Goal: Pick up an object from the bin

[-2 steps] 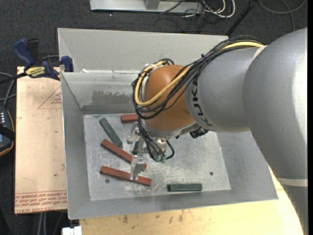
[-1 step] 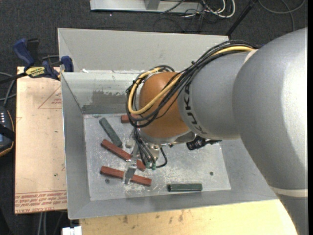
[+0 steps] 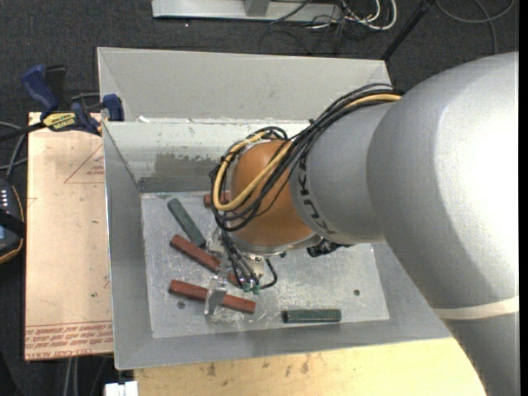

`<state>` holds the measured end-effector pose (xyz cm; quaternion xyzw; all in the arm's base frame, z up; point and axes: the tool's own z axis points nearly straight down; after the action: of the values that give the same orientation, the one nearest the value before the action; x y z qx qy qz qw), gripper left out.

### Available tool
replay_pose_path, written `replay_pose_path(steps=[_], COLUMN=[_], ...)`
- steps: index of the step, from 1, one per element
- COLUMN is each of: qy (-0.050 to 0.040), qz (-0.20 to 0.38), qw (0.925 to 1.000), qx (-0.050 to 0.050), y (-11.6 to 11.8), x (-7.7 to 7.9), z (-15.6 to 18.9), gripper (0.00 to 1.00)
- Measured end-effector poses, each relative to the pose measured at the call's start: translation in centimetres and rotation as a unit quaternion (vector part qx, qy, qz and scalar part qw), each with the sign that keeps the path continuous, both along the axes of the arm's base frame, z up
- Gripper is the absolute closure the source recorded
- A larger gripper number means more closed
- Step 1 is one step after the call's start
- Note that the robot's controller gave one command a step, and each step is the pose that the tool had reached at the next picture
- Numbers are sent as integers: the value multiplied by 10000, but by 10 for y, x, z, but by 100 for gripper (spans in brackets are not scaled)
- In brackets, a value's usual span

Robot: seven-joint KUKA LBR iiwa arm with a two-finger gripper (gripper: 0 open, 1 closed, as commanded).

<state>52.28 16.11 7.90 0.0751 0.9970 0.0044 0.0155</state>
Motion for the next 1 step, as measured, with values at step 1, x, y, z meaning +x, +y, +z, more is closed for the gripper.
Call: replay_pose_path(steps=[1], qy=[1], qz=[-2], qw=[10000], qx=[15], y=[3], x=[1], z=[10], gripper=[100])
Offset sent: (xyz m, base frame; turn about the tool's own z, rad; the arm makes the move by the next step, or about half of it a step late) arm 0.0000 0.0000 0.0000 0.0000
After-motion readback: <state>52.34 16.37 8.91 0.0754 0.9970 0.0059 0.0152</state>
